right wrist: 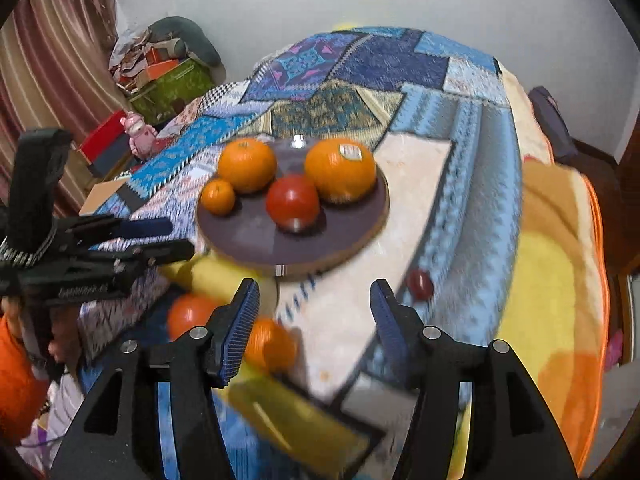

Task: Organize fruits
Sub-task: 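Grasp the yellow-green cylinder with the right tool while the left tool grasps a tomato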

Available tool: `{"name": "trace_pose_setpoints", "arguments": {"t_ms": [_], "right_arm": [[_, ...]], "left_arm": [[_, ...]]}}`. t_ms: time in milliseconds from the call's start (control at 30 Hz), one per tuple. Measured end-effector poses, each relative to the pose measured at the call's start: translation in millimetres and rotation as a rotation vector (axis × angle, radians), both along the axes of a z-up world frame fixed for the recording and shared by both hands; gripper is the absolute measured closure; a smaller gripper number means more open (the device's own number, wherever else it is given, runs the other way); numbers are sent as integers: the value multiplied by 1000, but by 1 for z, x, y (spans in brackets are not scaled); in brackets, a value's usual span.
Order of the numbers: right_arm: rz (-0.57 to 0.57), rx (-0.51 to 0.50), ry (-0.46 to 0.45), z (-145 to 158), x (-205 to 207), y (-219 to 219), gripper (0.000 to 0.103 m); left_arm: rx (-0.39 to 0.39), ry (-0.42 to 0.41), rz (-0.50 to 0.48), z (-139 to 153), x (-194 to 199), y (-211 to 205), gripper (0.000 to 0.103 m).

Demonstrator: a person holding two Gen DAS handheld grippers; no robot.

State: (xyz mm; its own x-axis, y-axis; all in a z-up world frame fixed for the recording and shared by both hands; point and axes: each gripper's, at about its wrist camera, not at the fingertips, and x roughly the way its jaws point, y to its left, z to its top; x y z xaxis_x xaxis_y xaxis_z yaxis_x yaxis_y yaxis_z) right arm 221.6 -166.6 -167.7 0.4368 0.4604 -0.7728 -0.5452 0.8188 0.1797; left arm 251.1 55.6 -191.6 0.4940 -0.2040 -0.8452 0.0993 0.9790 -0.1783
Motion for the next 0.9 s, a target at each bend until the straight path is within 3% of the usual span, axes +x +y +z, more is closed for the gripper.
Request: {"name": "trace_pose_setpoints", "arguments": {"t_ms": [333,467,633,733,900], "right_arm": [[44,0,75,-24,-33,-2,41],[58,-37,59,-35,-35,6,31],[86,-61,50,-42,-36,13,24],[86,-88,29,-43,-39,14,28],[64,-116,2,-41,-48,4,47]], "left_arm": [[28,25,-54,-11,8,-23,24],[28,23,-68,-12,8,-25,24],[-32,43,-71,-14,4,-21,27],[-79,59,-63,-14,-1,-20,32],[-133,67,-53,-8,-14,-22,39]]}}
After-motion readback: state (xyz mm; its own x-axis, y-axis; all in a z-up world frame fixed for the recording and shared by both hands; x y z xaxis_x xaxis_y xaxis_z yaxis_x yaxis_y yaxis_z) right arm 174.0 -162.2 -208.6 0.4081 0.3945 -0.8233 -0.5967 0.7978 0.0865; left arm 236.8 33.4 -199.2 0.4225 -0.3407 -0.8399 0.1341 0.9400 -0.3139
